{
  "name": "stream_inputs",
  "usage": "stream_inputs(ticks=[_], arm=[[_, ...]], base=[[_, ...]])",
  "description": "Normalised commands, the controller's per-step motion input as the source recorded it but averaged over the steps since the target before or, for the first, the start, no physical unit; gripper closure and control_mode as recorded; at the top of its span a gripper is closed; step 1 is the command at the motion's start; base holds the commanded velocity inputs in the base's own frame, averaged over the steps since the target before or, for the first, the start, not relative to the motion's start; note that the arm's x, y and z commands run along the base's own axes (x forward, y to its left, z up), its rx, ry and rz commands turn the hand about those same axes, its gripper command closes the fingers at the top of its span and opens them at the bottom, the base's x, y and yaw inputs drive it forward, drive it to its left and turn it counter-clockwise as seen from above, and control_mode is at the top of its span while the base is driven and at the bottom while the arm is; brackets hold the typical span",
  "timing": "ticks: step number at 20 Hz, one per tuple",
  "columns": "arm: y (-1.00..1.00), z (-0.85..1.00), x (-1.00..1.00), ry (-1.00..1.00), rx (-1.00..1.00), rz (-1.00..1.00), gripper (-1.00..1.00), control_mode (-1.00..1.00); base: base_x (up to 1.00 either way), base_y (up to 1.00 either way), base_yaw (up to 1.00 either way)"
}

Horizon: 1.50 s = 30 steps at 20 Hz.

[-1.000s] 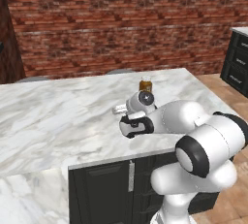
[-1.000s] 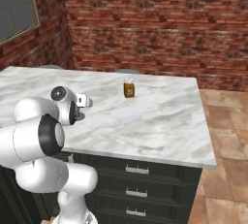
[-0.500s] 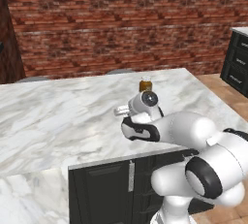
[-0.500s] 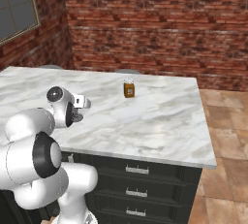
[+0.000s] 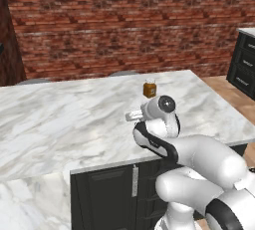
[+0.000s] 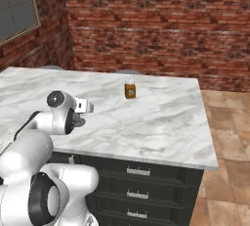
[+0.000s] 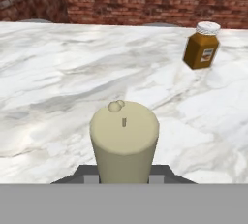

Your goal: Pick the candle and candle from the dining table and place them in the open cabinet. Close the cabinet after placing the objects.

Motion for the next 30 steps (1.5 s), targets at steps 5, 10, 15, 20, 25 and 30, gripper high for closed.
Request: stream_inputs(ticks=[5,10,15,20,25,30], arm=[[-0.39,0.15,-0.40,0.00,0.00,0.00,1.00,-1.00],[-0.19,0.25,-0.31,0.00,0.00,0.00,1.00,-1.00],[-0.08,0.37,-0.31,0.00,0.00,0.00,1.00,-1.00],[-0.20,0.31,-0.45,0.00,0.00,-0.01,1.00,-1.00],[-0.24,0.33,-0.34,0.00,0.00,-0.03,1.00,-1.00],[-0.18,0.38,-0.30,0.02,0.00,-0.04,1.00,-1.00]], base=[[0.00,0.00,0.00],[0.00,0.00,0.00],[0.00,0.00,0.00],[0.00,0.00,0.00],[0.00,0.00,0.00],[0.00,0.00,0.00]])
